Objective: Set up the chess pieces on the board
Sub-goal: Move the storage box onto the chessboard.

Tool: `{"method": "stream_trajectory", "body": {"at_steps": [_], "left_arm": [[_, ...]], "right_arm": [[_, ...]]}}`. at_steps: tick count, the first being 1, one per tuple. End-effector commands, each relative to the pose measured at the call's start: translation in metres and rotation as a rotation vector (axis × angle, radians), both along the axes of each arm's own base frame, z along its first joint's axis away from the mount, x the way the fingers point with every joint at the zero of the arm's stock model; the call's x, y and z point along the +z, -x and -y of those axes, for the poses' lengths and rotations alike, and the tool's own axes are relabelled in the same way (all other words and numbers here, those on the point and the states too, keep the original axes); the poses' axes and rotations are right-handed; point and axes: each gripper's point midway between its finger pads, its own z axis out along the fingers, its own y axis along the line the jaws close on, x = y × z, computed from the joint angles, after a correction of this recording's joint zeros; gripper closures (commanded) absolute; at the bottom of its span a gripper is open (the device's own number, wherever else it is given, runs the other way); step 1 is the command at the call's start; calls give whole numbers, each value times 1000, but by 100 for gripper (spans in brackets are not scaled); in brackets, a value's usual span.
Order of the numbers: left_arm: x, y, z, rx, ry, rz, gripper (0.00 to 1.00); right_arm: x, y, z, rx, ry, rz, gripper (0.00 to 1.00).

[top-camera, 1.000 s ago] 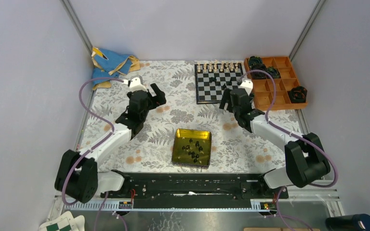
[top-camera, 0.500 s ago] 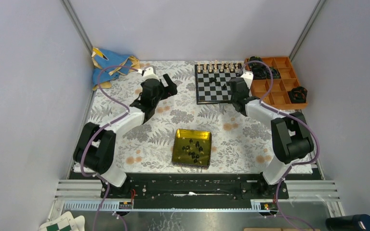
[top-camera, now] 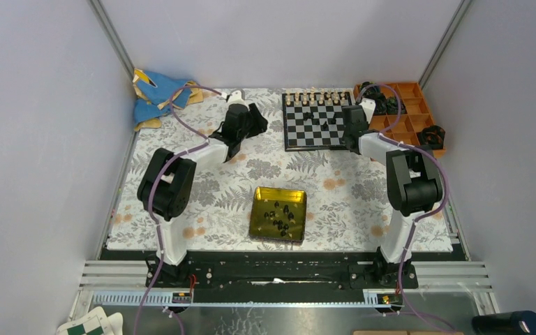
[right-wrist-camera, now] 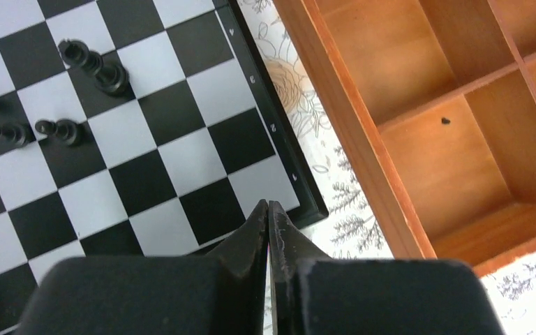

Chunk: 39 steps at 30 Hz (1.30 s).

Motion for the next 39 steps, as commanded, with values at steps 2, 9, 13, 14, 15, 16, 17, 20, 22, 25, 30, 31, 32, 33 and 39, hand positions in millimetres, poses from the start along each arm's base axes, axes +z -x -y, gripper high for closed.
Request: {"method": "stream_trajectory", "body": {"at_steps": [2, 9, 13, 14, 15, 16, 17, 20, 22, 25, 30, 31, 32, 33, 39], "left_arm": [[13, -21, 18, -43, 49, 53, 50], [-1, -38, 17, -58, 64, 31, 61], [-4, -48, 16, -70, 82, 20, 62], [-5, -51, 16, -71, 88, 18, 62], [-7, -53, 16, -73, 92, 12, 62], [-8, -55, 17, -76, 95, 9, 62], [-10, -57, 17, -78, 98, 4, 62], [-14, -64, 22, -89, 111, -2, 63], [-22, -68, 25, -97, 114, -18, 63], [-27, -73, 29, -105, 121, -29, 63], [-35, -78, 34, -118, 136, -40, 64], [-36, -79, 33, -117, 138, -41, 64], [-37, -80, 33, -117, 140, -41, 64], [-38, -80, 33, -117, 141, -44, 64], [-45, -83, 32, -114, 156, -51, 64]], "right_arm": [[14, -34, 8, -13, 10, 56, 99], [12, -61, 19, -31, 16, 47, 100], [6, -72, 22, -37, 27, 0, 100], [5, -75, 23, -37, 27, -8, 100], [4, -77, 24, -39, 28, -18, 100], [3, -81, 25, -40, 25, -27, 100], [2, -84, 27, -43, 24, -38, 100], [-3, -91, 31, -49, 18, -73, 100], [-5, -95, 32, -51, 11, -87, 100], [-10, -99, 36, -59, 6, -112, 100], [-16, -104, 40, -63, -3, -131, 100], [-18, -106, 40, -61, -3, -136, 100], [-19, -107, 40, -60, -3, -141, 100], [-21, -107, 39, -55, -6, -147, 100], [-25, -115, 33, -24, -21, -165, 100]]}}
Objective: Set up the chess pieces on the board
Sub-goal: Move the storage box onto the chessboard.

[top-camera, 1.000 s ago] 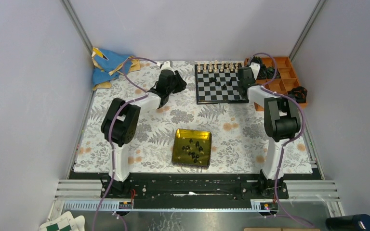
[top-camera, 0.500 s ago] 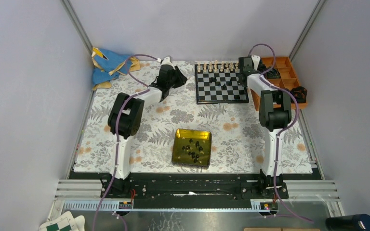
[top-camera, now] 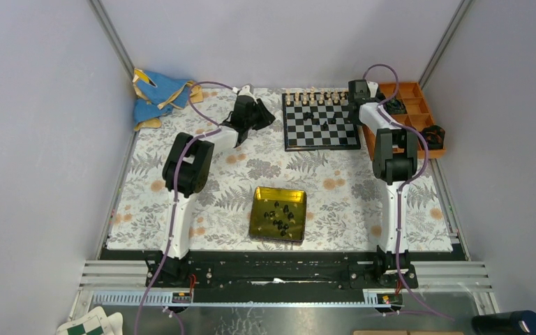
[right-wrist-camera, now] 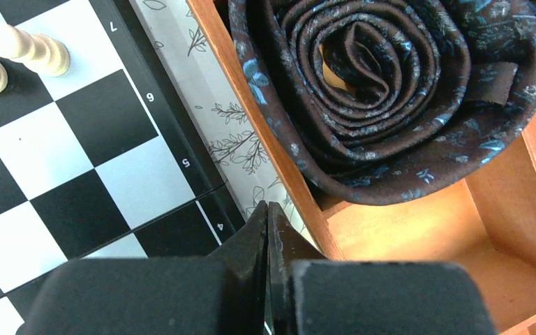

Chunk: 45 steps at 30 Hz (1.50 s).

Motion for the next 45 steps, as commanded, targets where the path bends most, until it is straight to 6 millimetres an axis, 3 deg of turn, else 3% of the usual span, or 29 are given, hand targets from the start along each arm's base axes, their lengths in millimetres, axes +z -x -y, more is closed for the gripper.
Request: {"method": "stream_trajectory", "body": {"at_steps": [1, 9, 13, 30, 45], "left_arm": [[6, -11, 1, -3, 36, 20, 64], [-3, -19, 6, -11, 85, -5, 65], [-10, -21, 11, -22, 100, -25, 70], [-36, -40, 3, 26, 70, -112, 80], [-54, -34, -11, 61, 20, -174, 82]], "right_arm": [[10, -12, -6, 34, -25, 5, 100], [4, -16, -19, 80, -78, -8, 100], [1, -18, -26, 113, -104, -22, 100], [-12, -18, -48, 205, -194, -76, 100], [-19, -10, -77, 282, -288, -104, 100]]}}
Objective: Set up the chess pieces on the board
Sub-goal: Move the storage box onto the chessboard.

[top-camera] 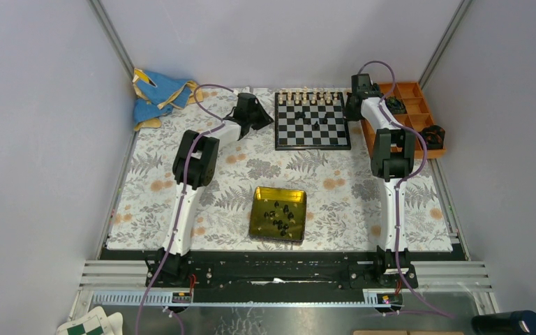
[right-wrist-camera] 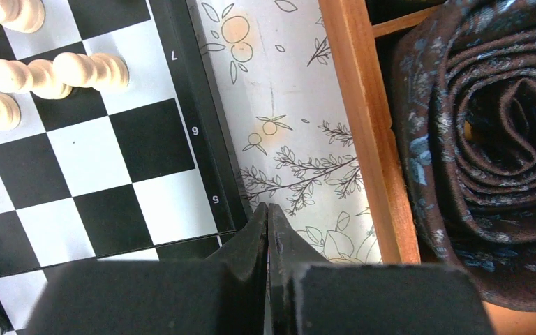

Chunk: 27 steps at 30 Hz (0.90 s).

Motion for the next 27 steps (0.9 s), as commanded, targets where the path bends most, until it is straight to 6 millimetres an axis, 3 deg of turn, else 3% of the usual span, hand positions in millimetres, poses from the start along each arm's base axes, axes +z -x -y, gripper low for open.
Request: {"method": "stream_trajectory", "body": {"at_steps": [1, 11, 27], "left_arm": [[-5, -3, -7, 16, -28, -12, 82], [-4, 1, -10, 2, -53, -25, 82], [-6, 30, -29, 29, -93, -70, 84]], "right_arm": [[-13, 12, -41, 96, -85, -55, 100], [-16, 18, -69, 178, -113, -72, 100], [-17, 32, -113, 276, -107, -87, 100]]}}
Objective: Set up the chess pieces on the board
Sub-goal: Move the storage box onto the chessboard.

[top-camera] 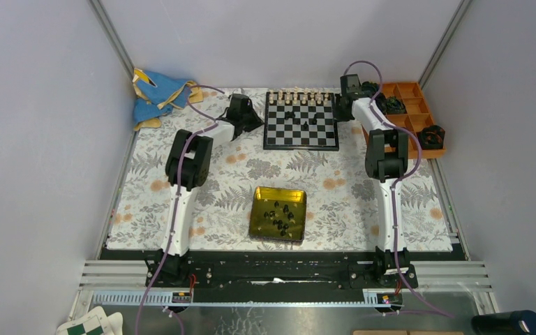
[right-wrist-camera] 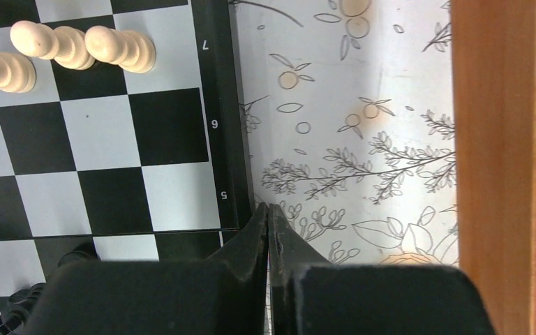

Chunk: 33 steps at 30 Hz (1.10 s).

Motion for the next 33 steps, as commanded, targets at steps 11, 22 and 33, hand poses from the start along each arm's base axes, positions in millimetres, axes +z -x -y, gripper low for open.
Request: {"method": "stream_trajectory", "body": {"at_steps": [11, 22, 33], "left_arm": [[-8, 43, -14, -1, -61, -70, 87], [-6, 67, -31, 49, -93, -97, 89], [-6, 82, -52, 92, -181, -126, 89]], "right_arm": [[-17, 42, -102, 217, -86, -95, 100], [-15, 67, -129, 268, -85, -103, 100], [-13, 98, -155, 313, -84, -111, 100]]}}
